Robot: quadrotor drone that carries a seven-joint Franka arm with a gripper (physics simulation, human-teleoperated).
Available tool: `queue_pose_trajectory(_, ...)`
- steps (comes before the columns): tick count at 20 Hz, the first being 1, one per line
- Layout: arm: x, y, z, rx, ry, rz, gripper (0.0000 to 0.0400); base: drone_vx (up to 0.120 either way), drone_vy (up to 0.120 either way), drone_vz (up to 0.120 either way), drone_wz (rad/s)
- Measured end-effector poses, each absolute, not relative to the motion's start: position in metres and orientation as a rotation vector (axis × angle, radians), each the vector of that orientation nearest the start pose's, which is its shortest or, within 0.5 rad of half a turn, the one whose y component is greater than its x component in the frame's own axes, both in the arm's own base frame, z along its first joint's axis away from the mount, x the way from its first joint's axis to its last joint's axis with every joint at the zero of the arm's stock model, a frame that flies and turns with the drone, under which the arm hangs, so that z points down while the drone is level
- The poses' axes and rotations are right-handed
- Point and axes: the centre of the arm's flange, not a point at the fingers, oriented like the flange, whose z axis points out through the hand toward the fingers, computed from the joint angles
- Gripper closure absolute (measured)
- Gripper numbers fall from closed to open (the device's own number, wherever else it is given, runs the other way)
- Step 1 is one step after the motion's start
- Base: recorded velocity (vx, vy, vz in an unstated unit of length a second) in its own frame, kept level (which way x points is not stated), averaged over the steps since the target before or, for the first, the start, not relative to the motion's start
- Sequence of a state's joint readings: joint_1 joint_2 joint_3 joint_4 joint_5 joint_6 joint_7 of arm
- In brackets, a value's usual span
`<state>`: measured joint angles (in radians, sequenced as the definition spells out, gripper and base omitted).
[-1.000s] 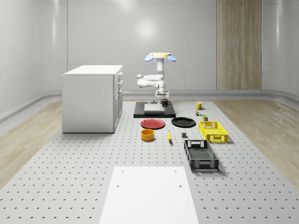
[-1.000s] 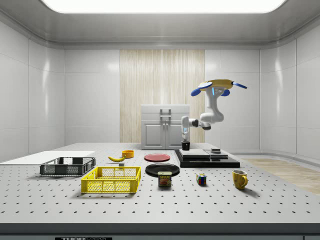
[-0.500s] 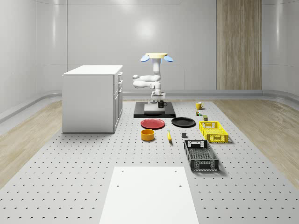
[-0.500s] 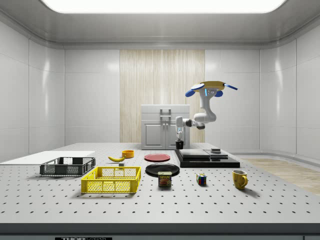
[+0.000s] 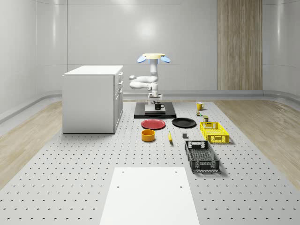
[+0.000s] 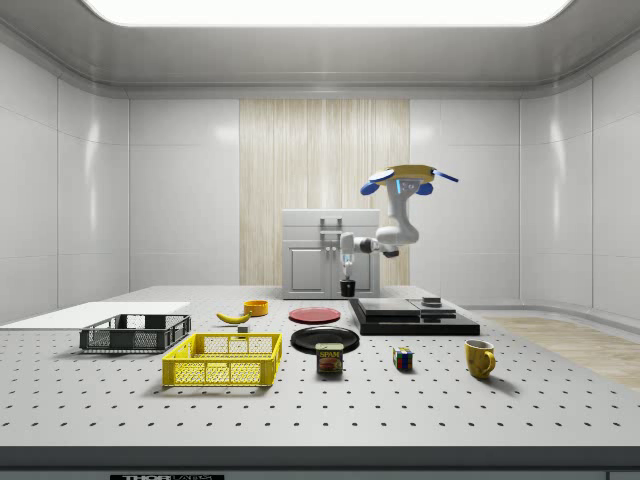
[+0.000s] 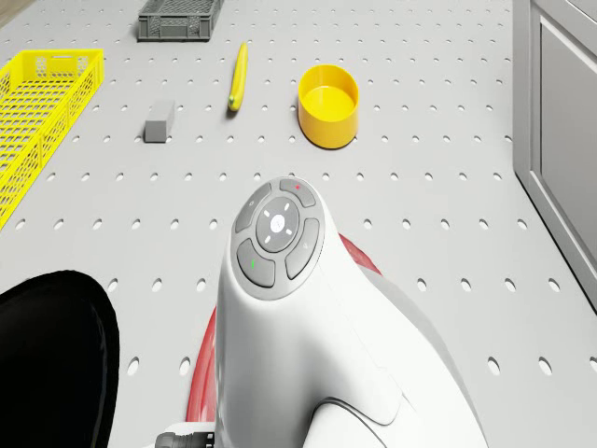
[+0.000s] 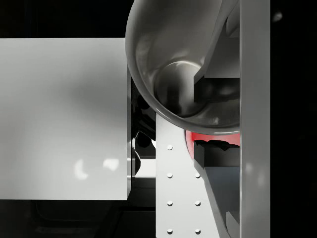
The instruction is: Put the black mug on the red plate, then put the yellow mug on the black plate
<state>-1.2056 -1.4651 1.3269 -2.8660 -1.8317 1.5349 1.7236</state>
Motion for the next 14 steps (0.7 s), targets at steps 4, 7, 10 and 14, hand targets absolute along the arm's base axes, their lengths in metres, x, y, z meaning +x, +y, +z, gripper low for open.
queue_pose_trajectory(4, 0.3068, -0.0140, 0.5007, 0.001, -0.002, 0.785, 0.0290, 0.120, 0.000, 0.000, 0.000)
queue_pose_trajectory(7, 0.3068, -0.0140, 0.5007, 0.001, -0.002, 0.785, 0.0290, 0.120, 0.000, 0.000, 0.000)
queue_pose_trajectory(10, 0.3068, -0.0140, 0.5007, 0.001, -0.002, 0.785, 0.0290, 0.120, 0.000, 0.000, 0.000)
queue_pose_trajectory(14, 0.3068, -0.0140, 0.5007, 0.001, -0.002, 0.785, 0.0290, 0.120, 0.000, 0.000, 0.000)
